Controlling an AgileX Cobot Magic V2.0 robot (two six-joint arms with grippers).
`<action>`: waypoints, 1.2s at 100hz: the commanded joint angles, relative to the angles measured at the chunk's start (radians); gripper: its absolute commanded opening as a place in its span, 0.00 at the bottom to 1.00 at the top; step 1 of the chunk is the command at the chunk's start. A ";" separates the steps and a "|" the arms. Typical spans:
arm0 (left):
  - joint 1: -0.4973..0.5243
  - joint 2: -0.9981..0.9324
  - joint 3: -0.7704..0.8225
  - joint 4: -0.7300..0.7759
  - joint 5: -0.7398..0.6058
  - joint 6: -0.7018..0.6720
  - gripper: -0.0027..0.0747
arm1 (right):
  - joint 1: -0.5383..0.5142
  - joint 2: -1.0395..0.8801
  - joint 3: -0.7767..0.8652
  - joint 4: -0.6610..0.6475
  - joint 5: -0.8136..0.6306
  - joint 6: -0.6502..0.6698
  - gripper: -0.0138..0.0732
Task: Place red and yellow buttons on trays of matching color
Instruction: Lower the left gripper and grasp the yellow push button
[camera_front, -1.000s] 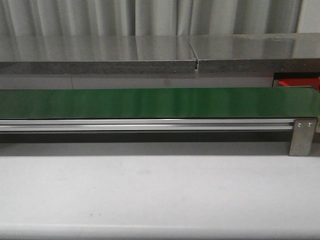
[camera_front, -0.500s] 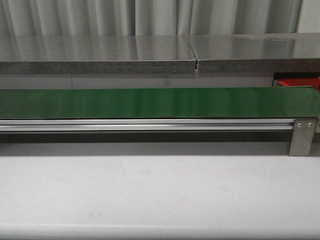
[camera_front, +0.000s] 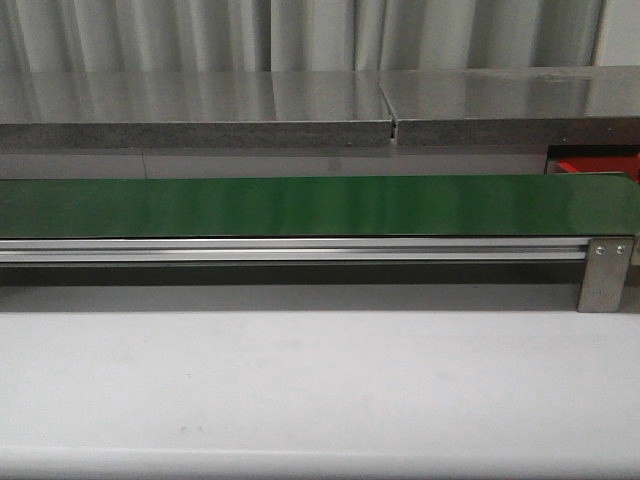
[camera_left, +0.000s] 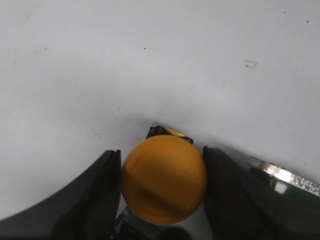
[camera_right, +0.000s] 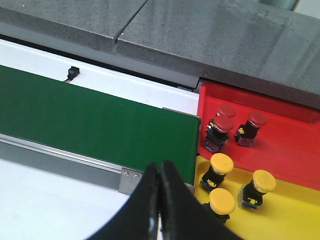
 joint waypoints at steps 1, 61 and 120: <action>0.003 -0.063 -0.030 -0.005 -0.042 -0.007 0.37 | 0.001 0.001 -0.022 0.009 -0.075 -0.006 0.05; 0.000 -0.243 -0.024 -0.005 -0.034 0.012 0.18 | 0.001 0.001 -0.022 0.009 -0.075 -0.006 0.05; -0.086 -0.578 0.411 -0.051 -0.186 0.035 0.18 | 0.001 0.001 -0.022 0.009 -0.075 -0.006 0.05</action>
